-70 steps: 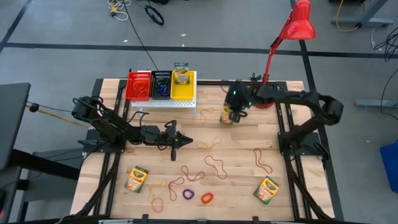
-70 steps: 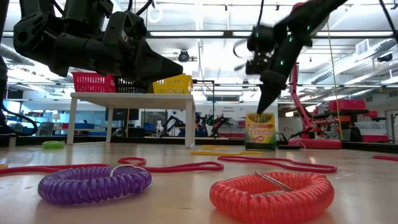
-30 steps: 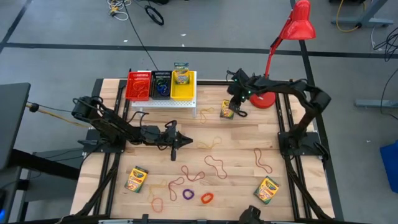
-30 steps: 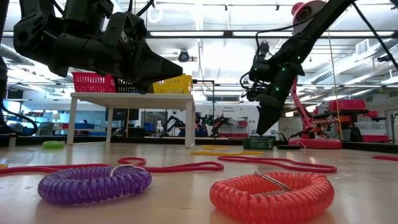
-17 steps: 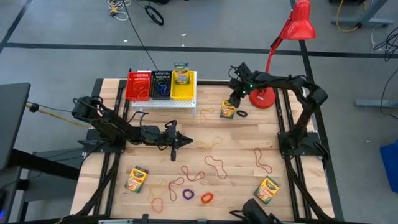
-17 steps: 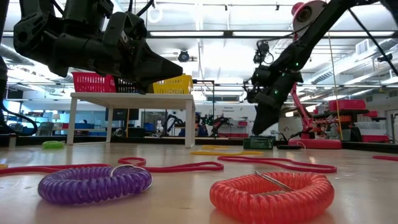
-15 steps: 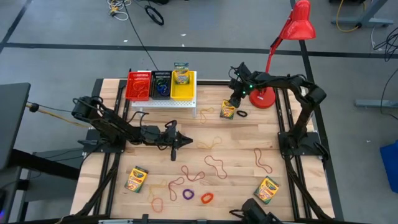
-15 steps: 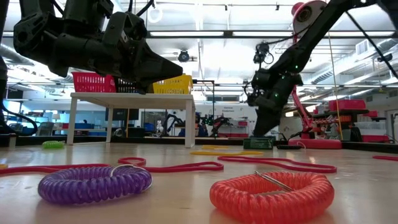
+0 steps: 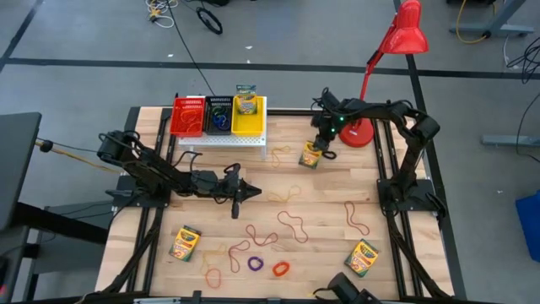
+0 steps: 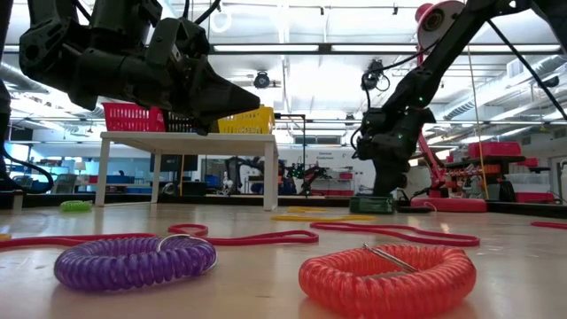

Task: Pick & Place Office Desk Supplies
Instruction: Put the crayon box into the yellow bin on the shelf

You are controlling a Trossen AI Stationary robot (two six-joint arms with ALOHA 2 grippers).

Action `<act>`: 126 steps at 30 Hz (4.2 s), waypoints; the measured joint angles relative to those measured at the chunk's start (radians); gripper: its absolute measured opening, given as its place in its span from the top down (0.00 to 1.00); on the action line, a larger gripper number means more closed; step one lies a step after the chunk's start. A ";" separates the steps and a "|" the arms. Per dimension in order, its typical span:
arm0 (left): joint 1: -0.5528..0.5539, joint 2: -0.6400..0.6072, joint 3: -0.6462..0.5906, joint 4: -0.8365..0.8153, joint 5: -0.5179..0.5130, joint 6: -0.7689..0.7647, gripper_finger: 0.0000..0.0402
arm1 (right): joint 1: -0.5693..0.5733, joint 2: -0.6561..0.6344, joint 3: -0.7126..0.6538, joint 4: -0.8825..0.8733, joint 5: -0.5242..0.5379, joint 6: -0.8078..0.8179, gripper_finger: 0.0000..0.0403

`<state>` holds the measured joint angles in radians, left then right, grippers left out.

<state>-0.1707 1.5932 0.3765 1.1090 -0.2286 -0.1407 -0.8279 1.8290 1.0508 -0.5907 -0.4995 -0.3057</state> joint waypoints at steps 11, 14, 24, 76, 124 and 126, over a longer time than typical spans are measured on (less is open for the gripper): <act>0.000 0.000 0.000 0.000 0.000 0.002 0.93 | 0.161 -0.068 -0.004 -0.031 0.204 0.047 0.99; 0.000 0.000 0.000 0.000 0.000 0.002 0.93 | 0.238 -0.135 -0.005 -0.034 0.309 0.072 1.00; 0.000 0.000 0.000 0.000 0.000 0.019 0.93 | 0.608 -0.251 -0.005 -0.039 0.863 0.247 1.00; -0.064 0.175 0.214 -0.096 -0.358 -0.009 0.50 | 1.235 -0.142 -0.011 0.625 1.598 -0.103 1.00; -0.044 0.175 -0.128 0.371 -0.123 0.130 0.69 | 0.906 0.113 0.786 -0.271 0.526 0.237 0.32; -0.044 0.175 -0.128 0.376 -0.123 0.127 0.69 | 0.906 0.114 0.790 -0.272 0.544 0.233 0.34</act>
<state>-0.2150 1.7684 0.2488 1.4847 -0.3511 -0.0138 0.0780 1.9427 1.8412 -0.8625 0.0447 -0.0727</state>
